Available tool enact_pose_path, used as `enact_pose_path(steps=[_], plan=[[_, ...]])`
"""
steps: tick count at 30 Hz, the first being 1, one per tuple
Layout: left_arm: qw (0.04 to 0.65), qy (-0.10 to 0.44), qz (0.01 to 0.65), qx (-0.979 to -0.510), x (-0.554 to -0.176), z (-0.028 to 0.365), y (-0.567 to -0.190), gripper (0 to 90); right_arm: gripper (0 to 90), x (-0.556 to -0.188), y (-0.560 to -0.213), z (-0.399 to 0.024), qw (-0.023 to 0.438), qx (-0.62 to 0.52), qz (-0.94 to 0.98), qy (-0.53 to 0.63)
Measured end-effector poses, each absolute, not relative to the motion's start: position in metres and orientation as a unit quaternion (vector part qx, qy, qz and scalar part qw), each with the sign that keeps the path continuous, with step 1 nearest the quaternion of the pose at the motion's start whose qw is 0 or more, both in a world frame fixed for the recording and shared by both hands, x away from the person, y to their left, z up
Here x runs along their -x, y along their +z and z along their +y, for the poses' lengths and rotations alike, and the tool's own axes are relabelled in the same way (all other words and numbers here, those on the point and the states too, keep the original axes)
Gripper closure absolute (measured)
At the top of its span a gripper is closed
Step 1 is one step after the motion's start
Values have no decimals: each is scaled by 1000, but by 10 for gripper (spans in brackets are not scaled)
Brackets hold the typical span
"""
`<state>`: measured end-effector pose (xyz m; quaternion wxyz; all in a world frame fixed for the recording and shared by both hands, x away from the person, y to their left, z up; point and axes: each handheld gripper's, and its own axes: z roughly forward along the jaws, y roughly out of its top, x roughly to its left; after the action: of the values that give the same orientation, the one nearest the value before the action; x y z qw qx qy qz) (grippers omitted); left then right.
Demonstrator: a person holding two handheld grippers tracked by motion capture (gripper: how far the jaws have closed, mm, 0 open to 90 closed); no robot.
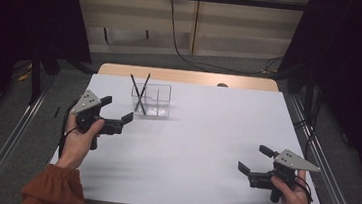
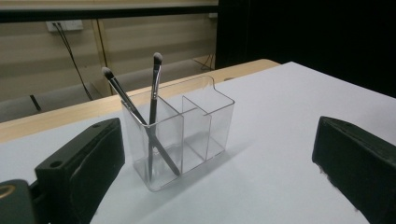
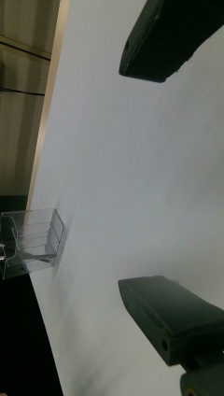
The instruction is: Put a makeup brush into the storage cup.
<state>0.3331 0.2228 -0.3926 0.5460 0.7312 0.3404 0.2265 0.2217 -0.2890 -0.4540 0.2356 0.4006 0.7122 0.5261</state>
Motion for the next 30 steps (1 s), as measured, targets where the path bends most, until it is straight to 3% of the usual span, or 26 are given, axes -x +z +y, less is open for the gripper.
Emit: enact_pose_path(steps=[30], plan=[[554, 228, 353, -719, -270, 247, -418, 24, 0, -218, -453, -291, 243, -404, 706, 528]])
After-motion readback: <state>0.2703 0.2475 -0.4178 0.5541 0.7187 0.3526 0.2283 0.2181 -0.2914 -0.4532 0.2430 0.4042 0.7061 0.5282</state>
